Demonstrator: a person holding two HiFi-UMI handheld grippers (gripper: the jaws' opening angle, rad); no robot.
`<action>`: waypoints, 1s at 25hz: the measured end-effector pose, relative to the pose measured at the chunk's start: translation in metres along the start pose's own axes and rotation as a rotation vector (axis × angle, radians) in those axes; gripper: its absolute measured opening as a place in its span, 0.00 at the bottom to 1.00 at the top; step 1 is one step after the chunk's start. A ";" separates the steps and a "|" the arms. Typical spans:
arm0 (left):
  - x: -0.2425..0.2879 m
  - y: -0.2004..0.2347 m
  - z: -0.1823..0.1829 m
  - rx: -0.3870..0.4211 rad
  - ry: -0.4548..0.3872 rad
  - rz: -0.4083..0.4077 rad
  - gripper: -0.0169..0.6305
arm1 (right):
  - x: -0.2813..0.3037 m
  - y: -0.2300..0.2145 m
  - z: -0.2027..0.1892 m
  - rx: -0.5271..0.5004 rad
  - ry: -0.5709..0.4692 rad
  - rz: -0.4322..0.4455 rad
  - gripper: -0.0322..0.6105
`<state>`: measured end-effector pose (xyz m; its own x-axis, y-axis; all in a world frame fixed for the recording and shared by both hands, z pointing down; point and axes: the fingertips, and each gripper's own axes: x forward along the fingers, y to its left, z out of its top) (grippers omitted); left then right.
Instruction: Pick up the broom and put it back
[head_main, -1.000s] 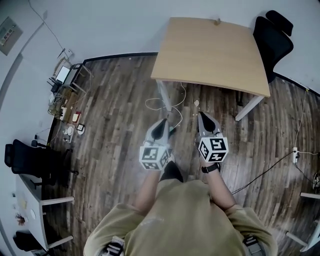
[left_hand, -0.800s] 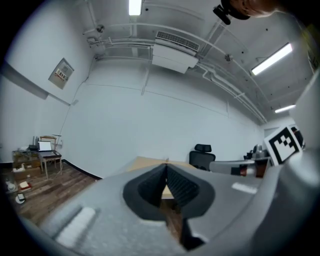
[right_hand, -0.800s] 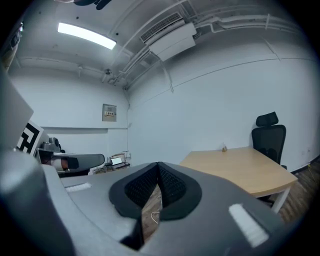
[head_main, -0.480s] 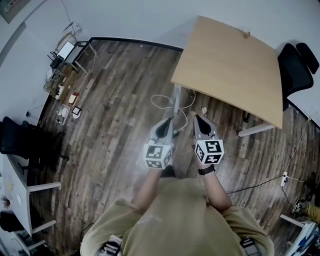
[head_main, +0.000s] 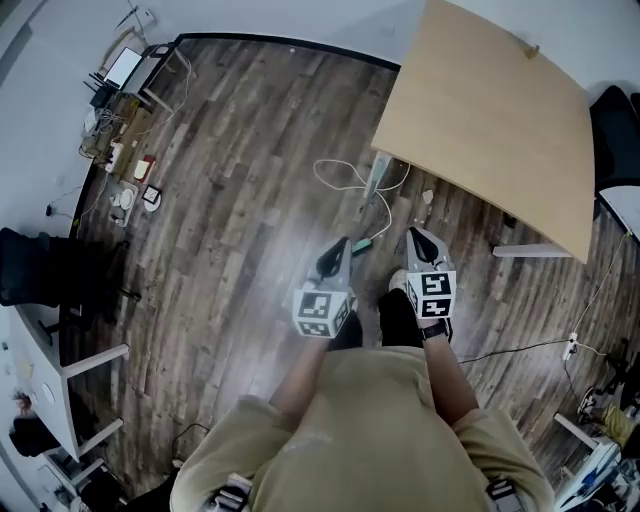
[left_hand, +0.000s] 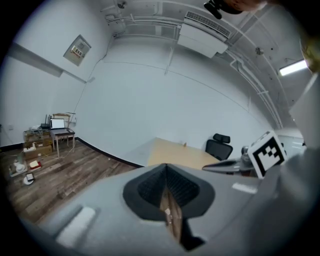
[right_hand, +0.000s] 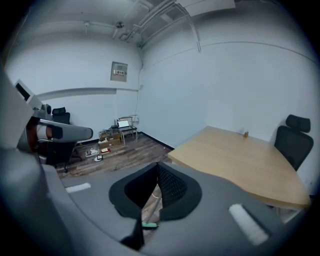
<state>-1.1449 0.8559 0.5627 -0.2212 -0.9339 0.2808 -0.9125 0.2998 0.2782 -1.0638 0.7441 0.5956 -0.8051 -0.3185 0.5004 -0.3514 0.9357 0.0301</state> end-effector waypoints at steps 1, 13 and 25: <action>0.007 0.008 -0.002 0.002 0.001 0.007 0.03 | 0.008 -0.010 -0.009 0.023 0.019 -0.003 0.06; 0.096 0.041 -0.059 -0.083 0.108 0.093 0.03 | 0.125 -0.033 -0.108 0.176 0.202 0.169 0.12; 0.171 0.085 -0.139 -0.143 0.248 0.182 0.03 | 0.225 -0.044 -0.187 0.317 0.279 0.297 0.30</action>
<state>-1.2129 0.7486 0.7622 -0.2698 -0.7921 0.5475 -0.8042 0.4981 0.3242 -1.1402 0.6597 0.8685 -0.7491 0.0468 0.6608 -0.2899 0.8738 -0.3904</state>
